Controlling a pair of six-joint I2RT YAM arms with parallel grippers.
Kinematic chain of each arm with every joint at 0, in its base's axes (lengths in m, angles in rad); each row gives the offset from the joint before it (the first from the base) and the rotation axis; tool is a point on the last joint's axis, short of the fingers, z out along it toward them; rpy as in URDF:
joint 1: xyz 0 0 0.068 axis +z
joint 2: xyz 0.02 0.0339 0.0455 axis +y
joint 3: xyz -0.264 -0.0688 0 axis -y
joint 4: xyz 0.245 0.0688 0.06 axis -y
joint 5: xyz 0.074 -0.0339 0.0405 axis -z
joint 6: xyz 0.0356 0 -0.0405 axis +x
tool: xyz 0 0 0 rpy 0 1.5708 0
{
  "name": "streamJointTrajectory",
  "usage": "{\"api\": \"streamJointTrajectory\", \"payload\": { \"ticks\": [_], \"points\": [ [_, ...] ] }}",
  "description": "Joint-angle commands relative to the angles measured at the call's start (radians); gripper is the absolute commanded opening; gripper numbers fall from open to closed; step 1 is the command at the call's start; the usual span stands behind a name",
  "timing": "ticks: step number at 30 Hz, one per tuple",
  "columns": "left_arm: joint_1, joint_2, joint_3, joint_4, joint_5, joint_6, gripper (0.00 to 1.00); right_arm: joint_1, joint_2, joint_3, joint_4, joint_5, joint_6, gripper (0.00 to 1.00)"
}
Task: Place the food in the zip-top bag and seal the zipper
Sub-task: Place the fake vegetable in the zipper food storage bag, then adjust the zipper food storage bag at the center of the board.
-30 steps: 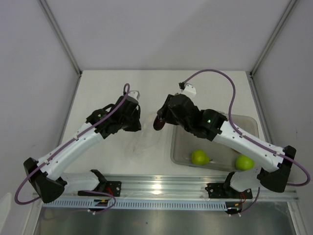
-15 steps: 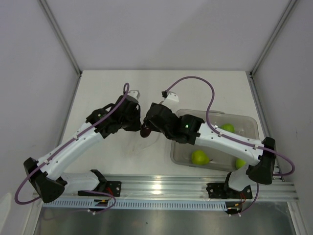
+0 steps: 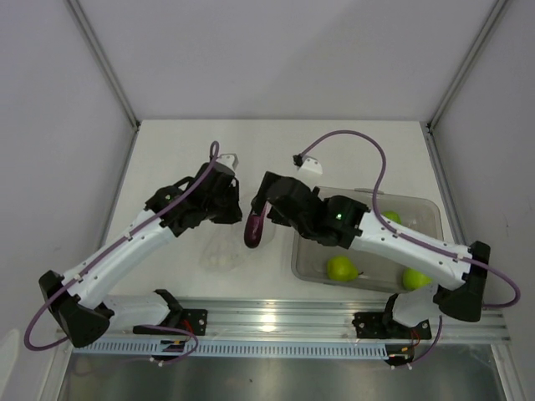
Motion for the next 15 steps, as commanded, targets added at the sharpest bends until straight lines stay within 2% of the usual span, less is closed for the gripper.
{"api": "streamJointTrajectory", "payload": {
  "ticks": [1,4,8,10,15],
  "points": [
    [0.006,-0.041,-0.005,0.073,0.042,0.026,0.01,-0.056,-0.108,-0.014,-0.018,0.0,-0.017,0.94],
    [0.009,-0.041,0.015,0.066,0.077,0.034,0.01,-0.115,-0.168,-0.023,-0.034,-0.056,-0.066,0.93],
    [0.01,-0.063,0.027,0.073,0.094,0.032,0.01,-0.201,-0.211,-0.103,0.02,-0.178,-0.138,0.83],
    [0.01,-0.069,0.034,0.072,0.108,0.029,0.01,-0.22,-0.22,-0.141,0.085,-0.234,-0.159,0.83],
    [0.012,-0.072,0.063,0.056,0.12,0.028,0.01,-0.208,-0.227,-0.215,0.135,-0.28,-0.17,0.72]
  ]
}}
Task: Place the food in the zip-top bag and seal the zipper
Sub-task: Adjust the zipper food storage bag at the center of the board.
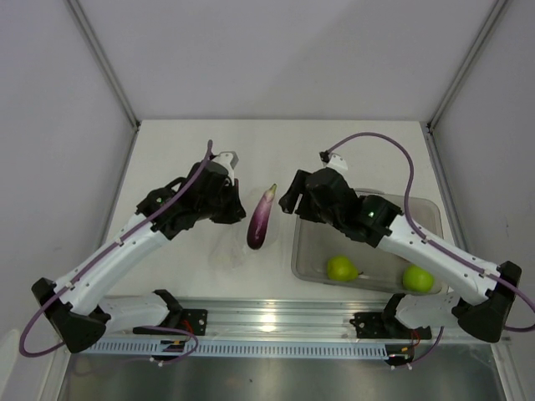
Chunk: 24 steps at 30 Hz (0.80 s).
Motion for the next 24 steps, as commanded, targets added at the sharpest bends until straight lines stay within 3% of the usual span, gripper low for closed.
{"api": "streamJointTrajectory", "payload": {
  "ticks": [1,10,12,13,17,24],
  "points": [
    [0.007,-0.024,0.059,0.019,0.034,0.009,0.01,0.017,-0.006,-0.04,0.087,-0.076,-0.037,0.7],
    [0.007,-0.028,0.05,0.034,0.055,0.0,0.01,0.063,0.058,-0.101,0.21,-0.129,-0.061,0.63],
    [0.007,-0.031,0.058,0.028,0.055,0.002,0.01,0.067,0.088,-0.097,0.216,-0.123,-0.066,0.46],
    [0.007,-0.033,0.064,0.027,0.057,0.003,0.01,0.069,0.103,-0.095,0.216,-0.118,-0.071,0.29],
    [0.015,-0.041,0.072,0.019,0.055,0.014,0.01,0.066,0.115,-0.074,0.217,-0.086,-0.097,0.01],
    [0.062,-0.042,0.184,-0.068,0.04,0.055,0.01,0.055,0.177,0.247,0.044,-0.087,-0.19,0.0]
  ]
}}
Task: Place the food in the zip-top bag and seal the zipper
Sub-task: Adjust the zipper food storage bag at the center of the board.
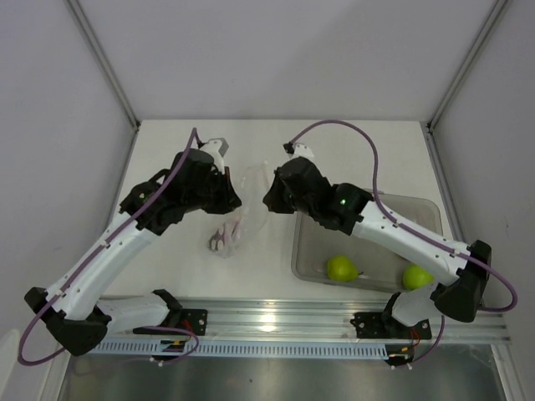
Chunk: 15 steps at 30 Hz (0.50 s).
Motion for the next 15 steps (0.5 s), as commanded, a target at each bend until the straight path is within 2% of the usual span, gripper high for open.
{"api": "streamJointTrajectory", "payload": {
  "ticks": [1,4,6,9,10,11,12,14,15],
  "points": [
    [0.012,-0.038,0.082,-0.035,-0.006,0.039,0.01,0.004,-0.014,0.164,-0.038,0.017,-0.046,0.0],
    [0.023,0.004,0.029,-0.028,-0.026,0.073,0.01,-0.034,-0.01,0.135,-0.028,-0.03,-0.02,0.0],
    [0.032,0.047,-0.007,-0.054,0.002,0.087,0.01,-0.1,0.025,0.101,-0.029,-0.122,-0.002,0.0],
    [0.031,-0.003,-0.073,0.032,0.092,0.076,0.01,-0.1,0.022,0.105,-0.043,-0.077,-0.026,0.03],
    [0.032,-0.027,-0.112,0.059,0.093,0.072,0.01,-0.11,0.015,0.107,-0.049,-0.076,-0.026,0.19],
    [0.032,-0.05,-0.111,0.07,0.082,0.064,0.01,-0.125,0.01,0.107,-0.066,-0.087,-0.025,0.29],
    [0.032,-0.049,-0.105,0.067,0.076,0.065,0.01,-0.157,0.004,0.102,-0.074,-0.093,-0.025,0.49],
    [0.031,-0.034,-0.071,0.048,0.057,0.069,0.01,-0.177,-0.03,0.101,-0.118,-0.072,-0.025,0.69],
    [0.032,-0.028,-0.056,0.044,0.056,0.07,0.01,-0.185,-0.043,0.098,-0.132,-0.058,-0.026,0.86]
  ]
}}
